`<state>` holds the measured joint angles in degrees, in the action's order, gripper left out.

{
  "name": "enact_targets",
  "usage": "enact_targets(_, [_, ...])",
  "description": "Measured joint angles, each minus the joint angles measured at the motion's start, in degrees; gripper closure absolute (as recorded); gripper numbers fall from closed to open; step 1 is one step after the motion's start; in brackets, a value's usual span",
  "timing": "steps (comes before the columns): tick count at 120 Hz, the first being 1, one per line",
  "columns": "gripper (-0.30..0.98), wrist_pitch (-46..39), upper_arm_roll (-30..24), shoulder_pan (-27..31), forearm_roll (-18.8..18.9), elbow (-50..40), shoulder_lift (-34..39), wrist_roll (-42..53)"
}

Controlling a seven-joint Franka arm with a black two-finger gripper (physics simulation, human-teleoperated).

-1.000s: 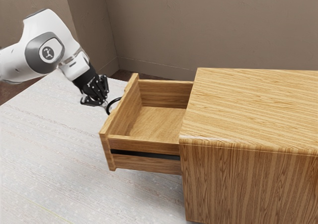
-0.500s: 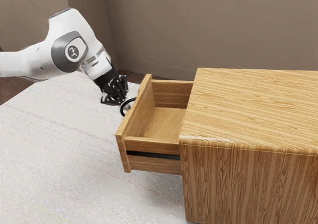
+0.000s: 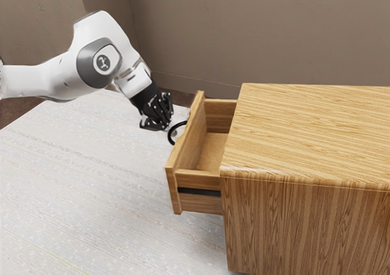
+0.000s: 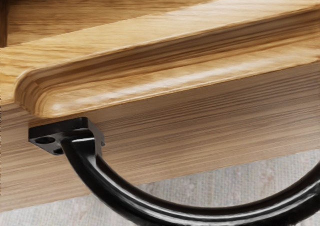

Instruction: Push the drawer handle with one arm to close the drawer

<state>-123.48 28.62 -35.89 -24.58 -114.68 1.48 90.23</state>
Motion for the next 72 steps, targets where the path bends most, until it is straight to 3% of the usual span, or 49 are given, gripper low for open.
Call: enact_targets(72, [0.79,0.3,-0.3,-1.9,-6.3,3.5,-3.7,-0.1])
